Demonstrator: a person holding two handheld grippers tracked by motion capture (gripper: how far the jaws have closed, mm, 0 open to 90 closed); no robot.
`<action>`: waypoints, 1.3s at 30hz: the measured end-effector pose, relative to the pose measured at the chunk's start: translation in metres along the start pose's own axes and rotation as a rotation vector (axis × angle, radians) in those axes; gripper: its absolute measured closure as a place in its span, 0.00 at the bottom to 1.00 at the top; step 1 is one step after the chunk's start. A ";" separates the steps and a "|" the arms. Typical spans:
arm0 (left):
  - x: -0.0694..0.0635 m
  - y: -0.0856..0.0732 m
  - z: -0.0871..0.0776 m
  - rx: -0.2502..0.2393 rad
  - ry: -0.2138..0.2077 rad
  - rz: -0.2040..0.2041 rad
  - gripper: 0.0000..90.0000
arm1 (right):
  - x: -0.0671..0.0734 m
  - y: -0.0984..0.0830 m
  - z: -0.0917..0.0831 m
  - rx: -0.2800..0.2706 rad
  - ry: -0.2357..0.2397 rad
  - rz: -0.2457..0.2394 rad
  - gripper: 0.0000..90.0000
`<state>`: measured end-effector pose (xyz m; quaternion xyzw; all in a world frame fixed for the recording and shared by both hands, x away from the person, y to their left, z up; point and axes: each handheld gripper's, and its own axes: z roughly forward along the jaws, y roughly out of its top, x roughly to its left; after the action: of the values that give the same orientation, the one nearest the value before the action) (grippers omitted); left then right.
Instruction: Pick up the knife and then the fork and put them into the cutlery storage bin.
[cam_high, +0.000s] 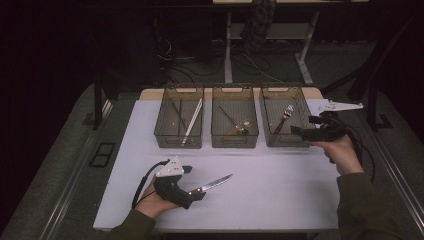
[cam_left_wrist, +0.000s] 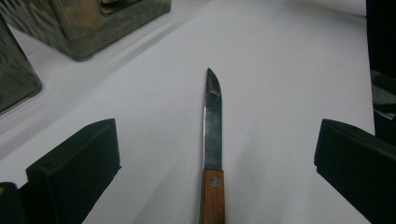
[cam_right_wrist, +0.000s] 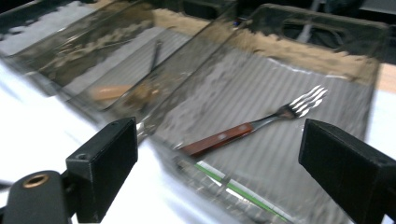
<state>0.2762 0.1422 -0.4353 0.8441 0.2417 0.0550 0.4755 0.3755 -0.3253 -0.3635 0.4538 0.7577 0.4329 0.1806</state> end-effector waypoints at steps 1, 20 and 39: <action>0.000 0.000 0.000 0.001 0.001 0.000 0.00 | 0.002 -0.002 -0.001 -0.002 0.010 0.003 0.12; -0.001 0.002 -0.001 -0.007 0.010 0.013 0.00 | 0.056 -0.065 -0.013 -0.008 0.128 -0.082 0.10; -0.003 0.006 -0.005 0.027 0.030 0.009 0.27 | 0.086 -0.119 -0.011 0.060 0.198 -0.112 0.10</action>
<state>0.2742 0.1422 -0.4270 0.8507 0.2456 0.0666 0.4600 0.2597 -0.2834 -0.4442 0.3711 0.8085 0.4420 0.1150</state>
